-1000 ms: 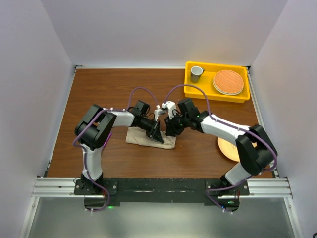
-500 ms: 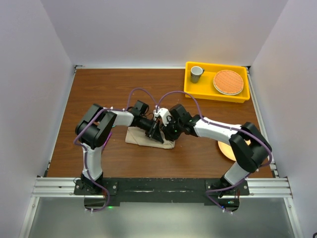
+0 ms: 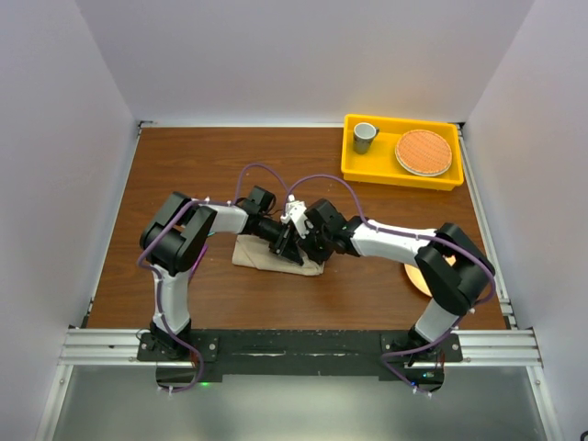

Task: Fold the napkin into a case and place the utensils inside
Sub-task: Stuff the top corner of the smaller-rectangle-folded napkin into the folded napkin.

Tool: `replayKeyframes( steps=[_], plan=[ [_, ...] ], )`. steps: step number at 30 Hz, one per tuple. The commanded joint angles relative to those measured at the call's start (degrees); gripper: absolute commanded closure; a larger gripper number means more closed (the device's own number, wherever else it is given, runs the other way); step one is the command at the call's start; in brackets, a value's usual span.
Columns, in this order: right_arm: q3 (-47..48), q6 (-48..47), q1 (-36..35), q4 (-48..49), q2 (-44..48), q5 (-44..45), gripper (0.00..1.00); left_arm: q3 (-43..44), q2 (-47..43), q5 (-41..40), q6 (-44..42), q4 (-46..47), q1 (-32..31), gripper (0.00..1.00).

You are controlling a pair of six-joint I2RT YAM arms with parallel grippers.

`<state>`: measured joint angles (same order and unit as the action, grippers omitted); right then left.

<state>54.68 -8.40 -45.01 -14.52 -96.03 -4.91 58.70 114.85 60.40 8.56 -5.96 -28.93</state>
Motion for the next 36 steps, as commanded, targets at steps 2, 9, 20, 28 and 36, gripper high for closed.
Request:
replayKeyframes(
  steps=[2,9,20,28,36],
  plan=[
    [2.10,0.32,-0.86,0.64,0.84,5.69,0.70,-0.16,2.14,-4.33,-0.65,-0.90,0.89,1.00],
    [3.16,0.32,-1.39,-0.41,-0.21,7.45,0.68,0.19,2.40,-4.59,-0.38,-0.63,0.89,1.00],
    [6.32,2.69,-1.57,-4.46,2.41,5.61,1.00,0.36,2.49,-5.03,0.67,-0.28,0.98,1.00],
    [7.20,2.78,-1.48,-6.57,2.25,5.61,0.91,0.28,2.75,-5.21,1.11,0.07,0.98,1.00],
    [7.38,2.69,-1.57,-7.01,-1.79,5.78,0.72,0.45,2.84,-5.03,1.11,0.16,1.07,1.00]
  ],
)
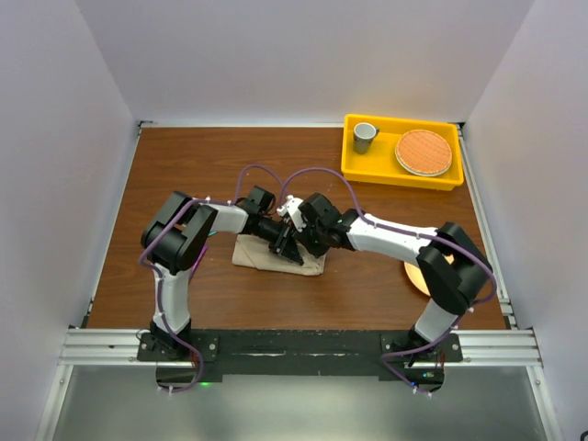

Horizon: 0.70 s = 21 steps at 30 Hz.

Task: Fold the napkin into a case and place the utensils inside
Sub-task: Stuff the top corner of the smaller-rectangle-folded napkin into the folded napkin.

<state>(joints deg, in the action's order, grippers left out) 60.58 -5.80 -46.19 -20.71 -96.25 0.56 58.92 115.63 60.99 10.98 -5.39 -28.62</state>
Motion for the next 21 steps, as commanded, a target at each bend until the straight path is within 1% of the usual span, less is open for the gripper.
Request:
replayKeyframes(
  steps=[1,7,11,12,14,21],
  plan=[
    [1.47,0.00,-0.39,-0.65,-2.36,0.50,0.72,0.32,2.05,-5.62,-1.32,-0.50,0.76,1.00],
    [1.47,-0.44,-0.56,-0.21,-4.56,0.59,0.74,0.32,2.23,-5.71,-1.23,-0.15,0.76,1.00],
    [2.09,-0.35,-0.56,-0.82,-4.22,1.02,0.85,0.32,2.23,-5.62,-1.14,-0.06,0.85,1.00],
    [2.35,-0.26,-0.65,-1.00,-3.86,1.20,0.92,0.32,2.23,-5.71,-1.14,-0.15,0.85,1.00],
    [3.14,-0.17,-0.56,-1.70,-2.99,1.29,1.00,0.32,2.23,-5.71,-0.97,0.03,0.85,1.00],
    [5.43,0.44,-0.56,-4.60,0.70,-0.11,1.00,0.50,2.32,-6.23,-0.88,0.03,1.02,1.00]
  ],
)
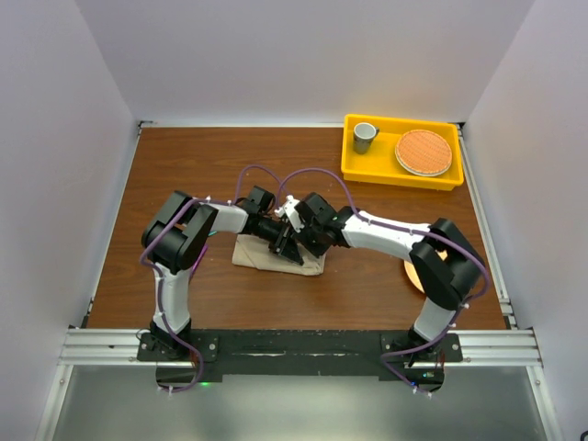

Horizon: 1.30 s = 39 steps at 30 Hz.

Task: Fold the napkin into a case and place the utensils inside
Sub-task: Stuff the top corner of the smaller-rectangle-folded napkin into the folded napkin.

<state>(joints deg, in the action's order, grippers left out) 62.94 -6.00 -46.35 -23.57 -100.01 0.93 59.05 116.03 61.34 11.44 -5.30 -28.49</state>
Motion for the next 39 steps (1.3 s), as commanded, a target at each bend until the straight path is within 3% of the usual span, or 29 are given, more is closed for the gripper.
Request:
replayKeyframes(
  steps=[1,7,17,28,33,39],
  plan=[
    [3.16,0.55,-0.41,-2.61,4.90,-0.66,1.00,0.28,1.92,-6.67,-1.33,-0.15,0.81,1.00],
    [0.97,-0.94,-0.32,-2.80,6.67,-0.75,1.00,0.02,0.79,-7.11,-0.63,0.64,0.98,1.00],
    [-0.71,-0.68,-0.41,0.63,3.77,-2.07,1.00,0.10,-5.81,-6.23,9.21,9.61,0.80,1.00],
    [0.52,0.46,-0.41,0.72,3.59,-1.81,1.00,2.12,-3.80,-8.25,8.34,9.26,0.19,1.00],
    [2.36,1.34,-0.41,-1.20,3.42,-2.51,1.00,4.50,0.07,-12.46,5.79,1.80,-0.07,1.00],
    [3.50,2.22,-0.41,-2.26,4.03,-2.51,1.00,2.74,1.83,-13.61,6.66,0.90,0.54,1.00]
  ],
)
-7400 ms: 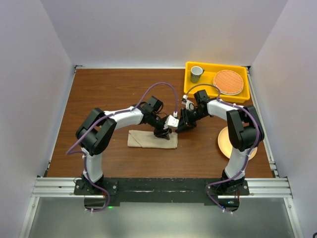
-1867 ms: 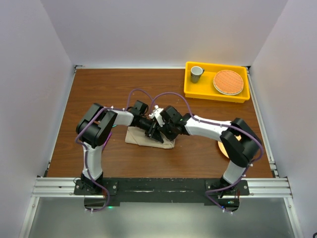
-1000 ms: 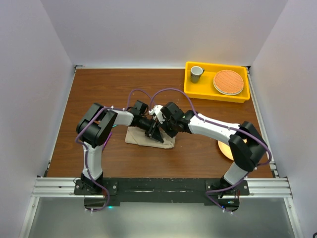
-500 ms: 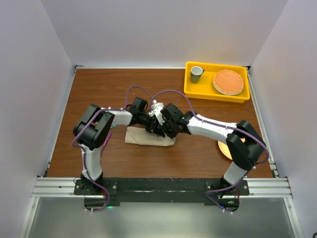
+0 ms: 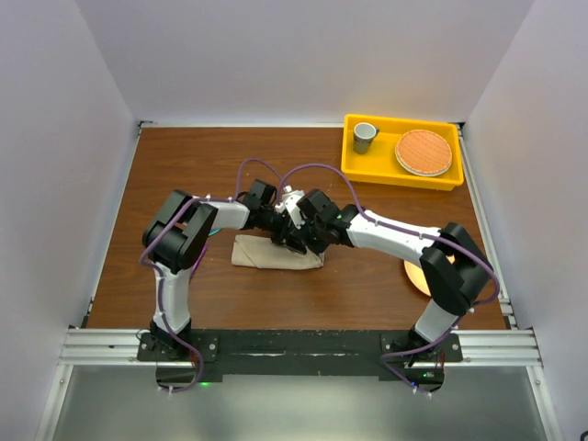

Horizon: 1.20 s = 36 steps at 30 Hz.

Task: Fold the napkin into a case and place the utensils inside
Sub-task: Stuff the top corner of the smaller-rectangle-folded napkin into the folded napkin.

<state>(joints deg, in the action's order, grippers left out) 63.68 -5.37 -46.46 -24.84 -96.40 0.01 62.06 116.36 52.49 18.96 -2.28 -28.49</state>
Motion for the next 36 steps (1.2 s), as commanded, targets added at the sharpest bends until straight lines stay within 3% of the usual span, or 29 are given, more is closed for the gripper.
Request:
replayKeyframes(
  steps=[1,7,14,20,24,32,36],
  plan=[
    [2.94,1.76,-0.39,-1.00,0.42,-2.03,1.00,-0.19,1.51,-4.76,-0.25,-2.02,0.63,1.00],
    [2.24,1.94,-0.30,-0.21,-0.63,-2.73,1.00,0.43,-0.60,-2.75,2.47,0.34,0.63,1.00],
    [1.01,2.38,-0.30,0.49,-1.69,-2.47,1.00,-2.03,-5.26,2.17,12.58,15.54,-0.34,1.00],
    [0.83,2.20,-0.30,0.93,-1.86,-1.33,1.00,-2.21,-3.60,-0.37,13.03,14.16,-0.78,0.99],
    [0.13,2.29,-0.39,1.46,-3.27,-0.10,1.00,-3.79,-6.04,-0.11,10.76,14.32,0.89,0.72],
    [-0.58,2.64,-0.30,1.81,-3.53,1.92,1.00,-12.13,-18.25,1.22,6.79,18.10,3.44,0.56],
    [-0.49,3.08,-0.30,1.99,-2.92,1.57,1.00,-12.93,-19.33,-0.80,2.24,14.25,3.44,0.54]
  ],
)
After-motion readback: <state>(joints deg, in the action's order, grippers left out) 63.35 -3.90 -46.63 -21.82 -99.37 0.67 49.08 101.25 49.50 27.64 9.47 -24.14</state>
